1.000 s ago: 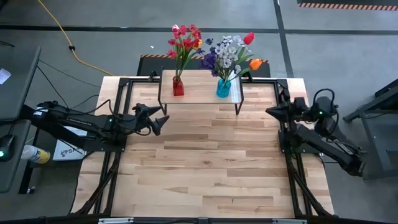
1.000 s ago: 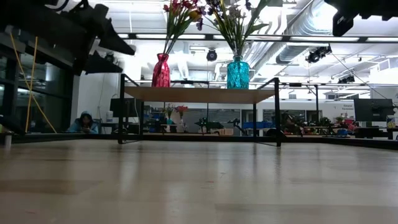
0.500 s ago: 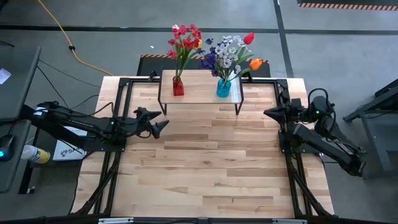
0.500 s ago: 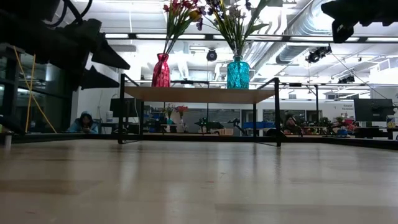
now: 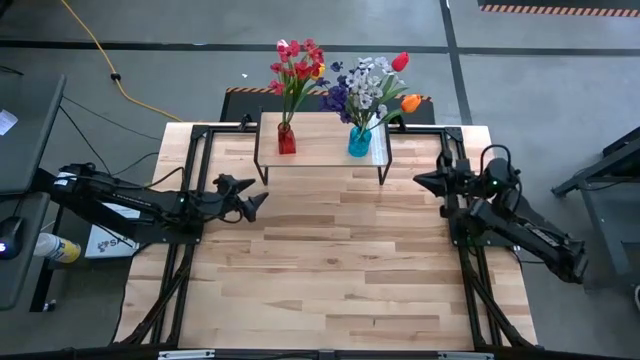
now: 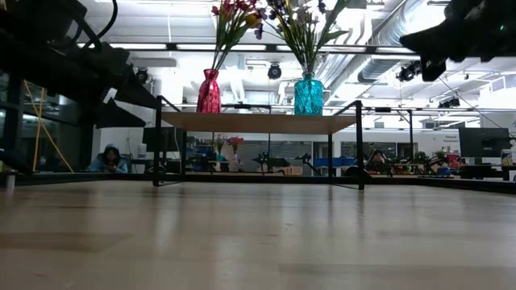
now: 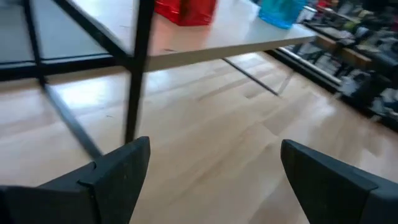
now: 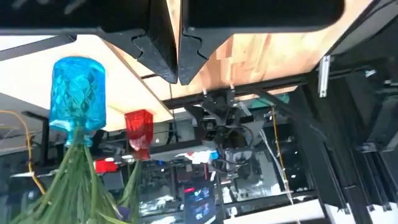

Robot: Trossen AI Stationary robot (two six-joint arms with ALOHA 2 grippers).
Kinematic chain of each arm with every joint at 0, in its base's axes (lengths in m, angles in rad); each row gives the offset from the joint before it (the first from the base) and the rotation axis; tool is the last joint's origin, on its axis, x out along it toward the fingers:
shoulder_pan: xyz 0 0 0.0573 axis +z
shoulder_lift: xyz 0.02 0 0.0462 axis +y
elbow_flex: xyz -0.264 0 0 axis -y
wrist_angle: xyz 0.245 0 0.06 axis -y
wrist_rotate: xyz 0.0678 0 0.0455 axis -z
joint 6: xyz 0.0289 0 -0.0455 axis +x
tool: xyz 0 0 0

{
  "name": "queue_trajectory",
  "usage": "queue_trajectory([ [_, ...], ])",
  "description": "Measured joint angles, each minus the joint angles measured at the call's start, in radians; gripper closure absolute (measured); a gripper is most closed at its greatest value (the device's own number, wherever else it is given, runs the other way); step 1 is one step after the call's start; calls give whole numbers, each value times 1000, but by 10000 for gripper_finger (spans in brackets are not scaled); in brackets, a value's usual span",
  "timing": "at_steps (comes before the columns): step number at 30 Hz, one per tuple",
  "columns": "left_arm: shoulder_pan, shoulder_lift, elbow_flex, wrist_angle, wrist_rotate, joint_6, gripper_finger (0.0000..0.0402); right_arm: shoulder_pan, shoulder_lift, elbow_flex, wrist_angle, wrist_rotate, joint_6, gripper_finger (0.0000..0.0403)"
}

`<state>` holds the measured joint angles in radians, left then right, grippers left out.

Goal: Pick and place flowers into a vace then onto a shelf
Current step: Return to home position

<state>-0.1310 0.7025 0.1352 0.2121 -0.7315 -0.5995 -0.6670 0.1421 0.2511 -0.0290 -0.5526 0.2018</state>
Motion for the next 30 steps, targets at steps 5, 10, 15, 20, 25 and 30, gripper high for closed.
queue_trajectory([
  [5,0,0,0,-19,-43,0,9,0,0,-114,178,30,37,400],
  [10,0,0,0,-34,-79,-7,9,0,0,-235,391,30,100,397],
  [15,1,0,0,-34,-102,-11,9,24,3,-241,401,116,93,396],
  [20,1,27,0,-26,-150,-25,9,99,20,-241,387,290,50,395],
  [25,0,94,0,5,-180,-61,9,191,63,-241,379,389,15,394],
  [30,0,200,1,113,-228,-55,9,282,106,-241,395,489,-13,395],
])
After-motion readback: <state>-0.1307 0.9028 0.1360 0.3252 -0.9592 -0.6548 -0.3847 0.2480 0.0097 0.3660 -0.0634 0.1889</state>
